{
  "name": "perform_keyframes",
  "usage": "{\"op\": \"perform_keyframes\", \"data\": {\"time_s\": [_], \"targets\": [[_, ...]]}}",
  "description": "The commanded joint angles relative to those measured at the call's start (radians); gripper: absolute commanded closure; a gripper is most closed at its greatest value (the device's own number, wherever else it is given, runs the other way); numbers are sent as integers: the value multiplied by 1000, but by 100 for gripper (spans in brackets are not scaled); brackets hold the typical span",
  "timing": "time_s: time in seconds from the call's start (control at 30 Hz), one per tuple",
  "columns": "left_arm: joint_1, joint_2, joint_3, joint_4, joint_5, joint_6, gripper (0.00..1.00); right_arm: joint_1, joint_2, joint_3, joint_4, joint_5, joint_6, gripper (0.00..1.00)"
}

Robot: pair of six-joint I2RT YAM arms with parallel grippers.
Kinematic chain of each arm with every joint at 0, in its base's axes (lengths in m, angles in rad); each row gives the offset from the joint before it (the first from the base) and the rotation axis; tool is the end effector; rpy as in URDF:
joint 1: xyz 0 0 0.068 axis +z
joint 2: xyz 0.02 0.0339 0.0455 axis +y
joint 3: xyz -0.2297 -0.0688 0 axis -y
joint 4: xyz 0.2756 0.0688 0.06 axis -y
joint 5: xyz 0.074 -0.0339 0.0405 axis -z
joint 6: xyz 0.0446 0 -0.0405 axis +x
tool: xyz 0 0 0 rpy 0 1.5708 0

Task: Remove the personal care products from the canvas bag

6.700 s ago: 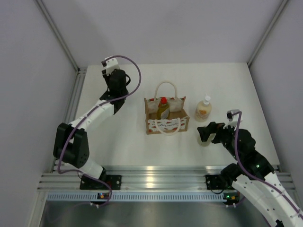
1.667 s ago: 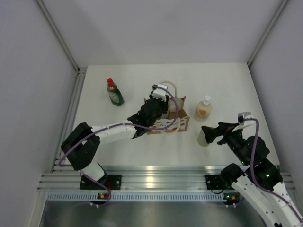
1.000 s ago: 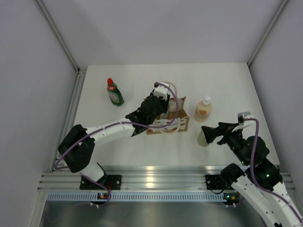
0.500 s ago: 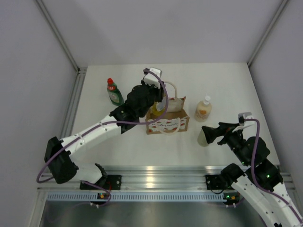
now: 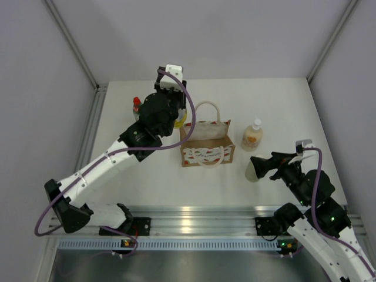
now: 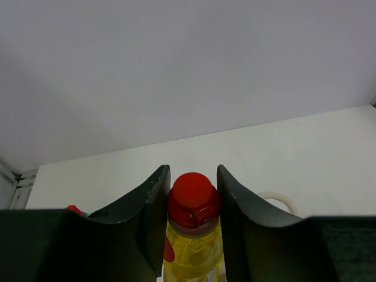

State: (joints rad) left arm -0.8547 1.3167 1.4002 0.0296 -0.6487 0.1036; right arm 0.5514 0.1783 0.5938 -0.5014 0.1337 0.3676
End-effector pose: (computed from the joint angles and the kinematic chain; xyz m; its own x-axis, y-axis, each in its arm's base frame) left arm 0.2440 -0.2394 0.4310 0.0951 0.0162 -0.9953 0.1983 0.9795 0.0349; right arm 0.1221 0.0681 0.3102 -0.2141 0.2864 -0.9339 -0.3527 0.8689 0.3474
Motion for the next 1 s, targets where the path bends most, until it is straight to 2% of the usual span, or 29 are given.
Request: {"op": "perform_keyframes", "data": {"time_s": [0.0, 0.2, 0.4, 0.8, 0.97], "targets": [[19, -80, 45, 99, -94, 51, 100, -10, -7, -8, 24, 10, -1, 1], [92, -155, -101, 107, -86, -59, 100, -8, -7, -6, 23, 9, -2, 0], [125, -223, -253, 170, -100, -99, 100, -8, 1, -6, 23, 4, -2, 1], [125, -313, -589, 417, -160, -99, 100, -10, 7, -8, 24, 0, -2, 1], [125, -320, -690, 507, -173, -148, 100, -10, 4, -8, 24, -5, -2, 0]]}}
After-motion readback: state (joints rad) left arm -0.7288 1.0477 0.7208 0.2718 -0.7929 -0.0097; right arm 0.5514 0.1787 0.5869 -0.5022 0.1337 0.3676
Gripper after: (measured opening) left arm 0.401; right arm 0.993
